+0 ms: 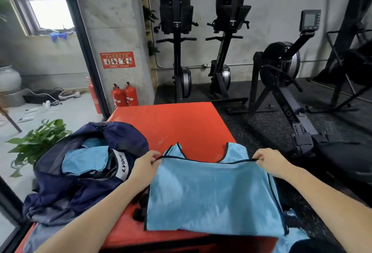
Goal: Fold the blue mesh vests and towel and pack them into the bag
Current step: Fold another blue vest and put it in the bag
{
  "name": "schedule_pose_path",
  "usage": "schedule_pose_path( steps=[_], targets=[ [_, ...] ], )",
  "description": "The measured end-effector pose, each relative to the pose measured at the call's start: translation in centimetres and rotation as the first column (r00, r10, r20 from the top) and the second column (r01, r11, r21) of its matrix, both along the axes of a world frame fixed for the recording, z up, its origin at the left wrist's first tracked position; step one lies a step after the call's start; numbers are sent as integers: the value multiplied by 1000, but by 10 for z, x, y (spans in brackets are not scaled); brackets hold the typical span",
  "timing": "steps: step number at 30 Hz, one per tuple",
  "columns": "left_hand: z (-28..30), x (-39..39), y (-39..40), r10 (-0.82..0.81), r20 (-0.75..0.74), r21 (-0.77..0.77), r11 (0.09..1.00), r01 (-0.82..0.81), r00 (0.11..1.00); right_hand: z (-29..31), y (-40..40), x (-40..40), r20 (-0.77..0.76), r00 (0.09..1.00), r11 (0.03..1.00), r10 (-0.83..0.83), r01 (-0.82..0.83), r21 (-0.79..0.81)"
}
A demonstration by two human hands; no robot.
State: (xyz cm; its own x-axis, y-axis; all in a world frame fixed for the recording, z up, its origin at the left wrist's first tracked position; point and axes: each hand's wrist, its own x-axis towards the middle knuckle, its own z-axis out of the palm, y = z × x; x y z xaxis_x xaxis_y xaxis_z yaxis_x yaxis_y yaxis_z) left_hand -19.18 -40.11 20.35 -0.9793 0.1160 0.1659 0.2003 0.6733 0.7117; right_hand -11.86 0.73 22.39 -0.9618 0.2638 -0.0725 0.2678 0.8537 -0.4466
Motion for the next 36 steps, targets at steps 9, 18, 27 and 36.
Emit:
schedule_pose_path(
  steps=[9, 18, 27, 36],
  targets=[
    [-51, -88, 29, 80, 31, -31, 996, -79, 996, -56, -113, -101, -89, 983, 977, 159, -170, -129],
    [-55, -161, 54, 21, 63, -83, 996, -15, 998, -64, -198, -191, -238, 960, 943, 150, -211, -257],
    [-51, -167, 53, 165, 141, 322, 925, -203, 976, -75, -202, -202, -371, 927, 857, 58, -237, -458],
    [-50, -167, 37, 103, 152, 462, 872, -162, 983, -66, -197, -193, -297, 948, 848, 118, -252, -466]
  ],
)
